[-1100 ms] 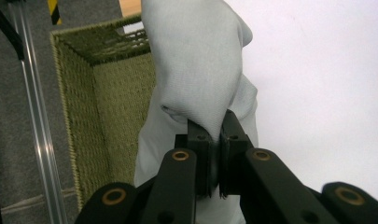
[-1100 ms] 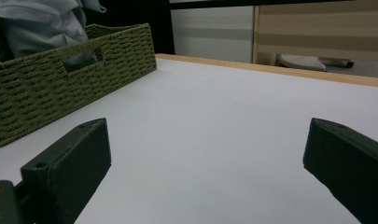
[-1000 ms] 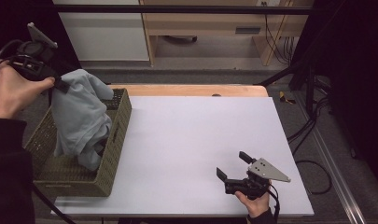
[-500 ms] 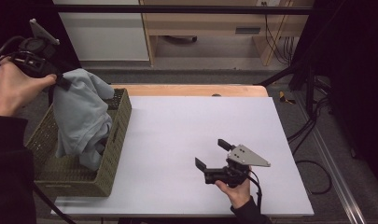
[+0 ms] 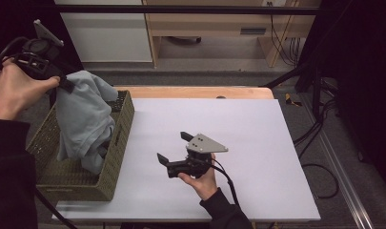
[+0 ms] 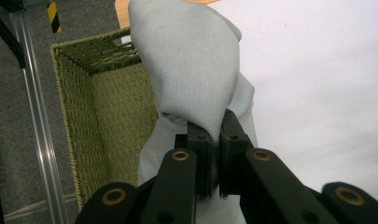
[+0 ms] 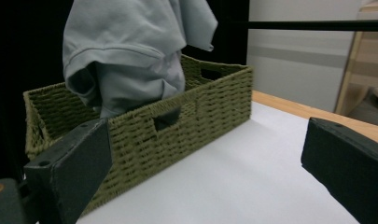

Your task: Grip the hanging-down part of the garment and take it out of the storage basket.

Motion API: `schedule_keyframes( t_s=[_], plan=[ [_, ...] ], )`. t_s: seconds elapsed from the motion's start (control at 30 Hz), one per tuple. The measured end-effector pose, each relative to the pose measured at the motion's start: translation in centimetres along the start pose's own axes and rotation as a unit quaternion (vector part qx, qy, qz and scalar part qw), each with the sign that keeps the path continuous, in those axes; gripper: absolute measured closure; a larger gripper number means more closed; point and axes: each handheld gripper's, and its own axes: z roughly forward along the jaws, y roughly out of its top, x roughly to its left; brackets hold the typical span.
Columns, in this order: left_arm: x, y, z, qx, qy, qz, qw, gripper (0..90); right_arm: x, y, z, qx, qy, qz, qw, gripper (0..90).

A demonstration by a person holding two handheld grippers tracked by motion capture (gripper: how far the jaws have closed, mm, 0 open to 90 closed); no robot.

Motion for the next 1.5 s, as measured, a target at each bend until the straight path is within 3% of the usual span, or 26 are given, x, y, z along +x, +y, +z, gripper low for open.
schedule_keyframes(
  t_s=[0.4, 0.8, 0.87, 1.0, 1.03, 1.17, 1.37, 1.5],
  plan=[
    [0.0, 0.0, 0.1, 0.004, -0.001, 0.001, 1.0, 85.2, 2.4, 0.8, 6.4, 0.014, 0.029, 0.005, 0.9995, 4.2],
    [0.1, -0.1, -0.4, 0.001, -0.001, 0.003, 1.0, 85.2, 4.5, 1.4, 11.6, 0.017, 0.055, 0.001, 0.9983, 6.4],
    [0.1, -0.1, -0.5, 0.001, -0.001, 0.004, 1.0, 85.2, 4.6, 1.4, 11.8, 0.019, 0.056, 0.001, 0.9983, 6.4],
    [0.2, -0.2, -0.7, -0.001, -0.002, 0.003, 1.0, 85.2, 5.4, 1.2, 13.7, 0.031, 0.058, 0.0, 0.9978, 7.2],
    [0.2, -0.3, -0.7, -0.002, -0.001, 0.002, 1.0, 85.2, 5.7, 1.0, 14.6, 0.032, 0.06, -0.01, 0.9977, 7.6],
    [0.3, -0.3, -0.7, -0.002, -0.002, 0.003, 1.0, 85.2, 6.5, 0.9, 16.4, 0.048, 0.063, -0.005, 0.9968, 7.8],
    [0.2, -0.3, -0.6, 0.001, -0.003, 0.007, 1.0, 85.2, 7.2, 0.5, 18.0, 0.055, 0.066, -0.003, 0.9963, 9.2],
    [0.1, -0.3, -0.6, -0.003, -0.005, 0.006, 1.0, 85.2, 8.0, 0.6, 19.1, 0.057, 0.065, -0.018, 0.9961, 9.8]
  ],
)
